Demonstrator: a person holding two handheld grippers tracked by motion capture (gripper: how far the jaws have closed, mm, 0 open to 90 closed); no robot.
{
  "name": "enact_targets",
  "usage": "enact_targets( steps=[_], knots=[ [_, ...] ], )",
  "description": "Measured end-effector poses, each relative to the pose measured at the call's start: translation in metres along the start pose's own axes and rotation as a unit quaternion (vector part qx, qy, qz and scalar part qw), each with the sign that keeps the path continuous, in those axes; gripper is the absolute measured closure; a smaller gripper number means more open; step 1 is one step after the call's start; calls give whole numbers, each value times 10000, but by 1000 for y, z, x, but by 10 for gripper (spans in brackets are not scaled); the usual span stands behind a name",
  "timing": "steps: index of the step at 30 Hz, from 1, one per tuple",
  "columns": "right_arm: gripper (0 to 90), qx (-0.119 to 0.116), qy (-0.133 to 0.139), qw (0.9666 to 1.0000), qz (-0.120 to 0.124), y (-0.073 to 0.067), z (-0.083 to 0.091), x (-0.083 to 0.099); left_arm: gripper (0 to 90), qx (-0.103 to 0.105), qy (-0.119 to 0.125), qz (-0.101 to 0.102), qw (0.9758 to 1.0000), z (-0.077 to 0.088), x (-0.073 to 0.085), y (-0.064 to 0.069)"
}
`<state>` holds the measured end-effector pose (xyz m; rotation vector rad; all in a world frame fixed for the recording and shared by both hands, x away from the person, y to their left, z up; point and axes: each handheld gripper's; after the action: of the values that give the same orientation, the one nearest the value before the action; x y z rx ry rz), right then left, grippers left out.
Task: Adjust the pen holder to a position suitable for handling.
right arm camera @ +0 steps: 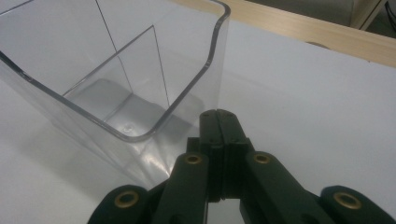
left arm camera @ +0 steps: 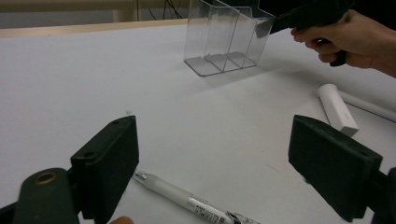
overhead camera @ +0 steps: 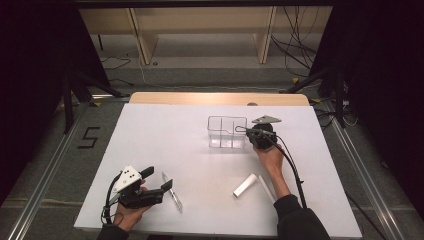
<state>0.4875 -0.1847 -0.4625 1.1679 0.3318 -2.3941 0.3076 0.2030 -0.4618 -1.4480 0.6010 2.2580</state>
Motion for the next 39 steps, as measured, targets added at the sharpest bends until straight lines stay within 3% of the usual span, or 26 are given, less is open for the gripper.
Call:
enact_targets(
  steps=[11,28,34,36,39],
  knots=[
    [900,-13,-23,10000,38,-11,-11,-9,161,10,-17,-32,10000,1,0,0],
    [900,-63,-70,9999,86,-12,-13,-9,160,13,-7,-16,10000,1,0,0],
    [814,47,13,10000,3,0,1,-6,160,7,-15,-12,10000,1,0,0],
    [710,64,97,9999,-27,5,14,-3,160,2,-20,-3,10000,1,0,-1],
    [649,79,133,9999,-7,6,22,-2,160,-13,-7,14,10000,1,0,-1]
  ],
)
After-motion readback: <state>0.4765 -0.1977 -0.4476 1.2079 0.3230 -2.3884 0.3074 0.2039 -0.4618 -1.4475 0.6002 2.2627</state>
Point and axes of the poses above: each handheld gripper's, and its own axes: z roughly backward along the jaws, x roughly out of its underside, y roughly to its right, and after that the axes turned 3 degrees about -x, right-handed
